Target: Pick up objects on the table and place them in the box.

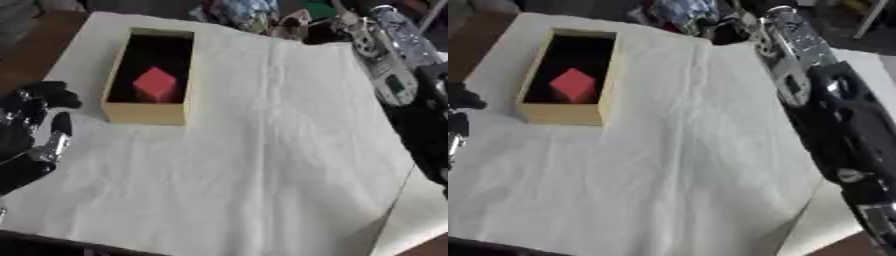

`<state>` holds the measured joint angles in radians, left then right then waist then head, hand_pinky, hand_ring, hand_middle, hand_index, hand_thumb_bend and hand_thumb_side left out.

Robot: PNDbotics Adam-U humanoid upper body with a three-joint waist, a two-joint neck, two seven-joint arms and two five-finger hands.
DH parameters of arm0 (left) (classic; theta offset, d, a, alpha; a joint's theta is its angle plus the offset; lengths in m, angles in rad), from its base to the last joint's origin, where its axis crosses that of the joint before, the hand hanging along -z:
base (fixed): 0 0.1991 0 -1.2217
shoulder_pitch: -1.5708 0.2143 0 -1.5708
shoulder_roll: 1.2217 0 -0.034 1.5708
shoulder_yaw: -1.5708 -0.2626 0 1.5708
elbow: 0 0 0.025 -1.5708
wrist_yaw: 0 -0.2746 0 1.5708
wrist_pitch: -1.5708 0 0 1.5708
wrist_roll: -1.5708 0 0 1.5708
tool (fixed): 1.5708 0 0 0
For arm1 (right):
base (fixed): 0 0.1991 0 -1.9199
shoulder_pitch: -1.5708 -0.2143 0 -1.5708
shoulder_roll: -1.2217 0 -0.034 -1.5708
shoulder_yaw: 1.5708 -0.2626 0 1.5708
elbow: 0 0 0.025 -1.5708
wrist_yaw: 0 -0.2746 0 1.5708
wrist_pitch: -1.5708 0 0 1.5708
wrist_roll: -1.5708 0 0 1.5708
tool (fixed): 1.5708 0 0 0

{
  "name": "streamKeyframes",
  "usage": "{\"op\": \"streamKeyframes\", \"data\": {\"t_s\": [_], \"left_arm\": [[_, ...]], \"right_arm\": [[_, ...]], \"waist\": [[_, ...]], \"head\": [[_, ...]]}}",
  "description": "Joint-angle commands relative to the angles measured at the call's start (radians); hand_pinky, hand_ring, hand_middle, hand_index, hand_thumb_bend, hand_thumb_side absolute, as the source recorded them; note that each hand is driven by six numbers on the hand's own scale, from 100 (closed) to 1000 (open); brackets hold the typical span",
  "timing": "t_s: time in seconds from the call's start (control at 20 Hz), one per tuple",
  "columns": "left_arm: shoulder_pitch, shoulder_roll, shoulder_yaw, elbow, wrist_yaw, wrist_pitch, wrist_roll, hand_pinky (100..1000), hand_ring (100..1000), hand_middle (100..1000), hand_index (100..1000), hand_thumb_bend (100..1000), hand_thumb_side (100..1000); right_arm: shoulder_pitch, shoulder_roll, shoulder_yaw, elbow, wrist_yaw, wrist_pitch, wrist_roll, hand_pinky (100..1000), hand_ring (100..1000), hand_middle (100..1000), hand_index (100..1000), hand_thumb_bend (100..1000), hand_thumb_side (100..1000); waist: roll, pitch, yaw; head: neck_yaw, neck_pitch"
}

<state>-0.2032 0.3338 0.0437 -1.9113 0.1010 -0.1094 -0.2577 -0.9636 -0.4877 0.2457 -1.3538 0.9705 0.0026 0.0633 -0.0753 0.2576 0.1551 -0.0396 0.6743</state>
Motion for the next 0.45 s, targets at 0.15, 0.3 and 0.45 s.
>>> {"op": "streamKeyframes", "data": {"t_s": [0.15, 0.3, 0.45], "left_arm": [[-0.006, 0.017, 0.010, -0.008, -0.005, -0.001, 0.005, 1000, 730, 665, 808, 100, 130], [-0.003, 0.016, 0.011, -0.008, -0.006, -0.001, 0.004, 1000, 731, 665, 808, 100, 132], [-0.002, 0.015, 0.012, -0.007, -0.007, -0.001, 0.005, 1000, 730, 666, 808, 100, 132]], "right_arm": [[0.053, -0.168, -0.030, -0.104, -0.051, -0.002, 0.014, 854, 872, 891, 919, 445, 143], [0.101, -0.228, -0.044, -0.144, -0.076, 0.009, 0.016, 852, 871, 890, 919, 443, 139], [0.136, -0.255, -0.058, -0.169, -0.089, 0.024, 0.015, 851, 872, 890, 920, 439, 135]], "waist": [[0.010, -0.022, -0.008], [0.012, -0.023, -0.010], [0.014, -0.024, -0.017]], "head": [[0.003, -0.003], [0.002, -0.004], [0.002, -0.003]]}}
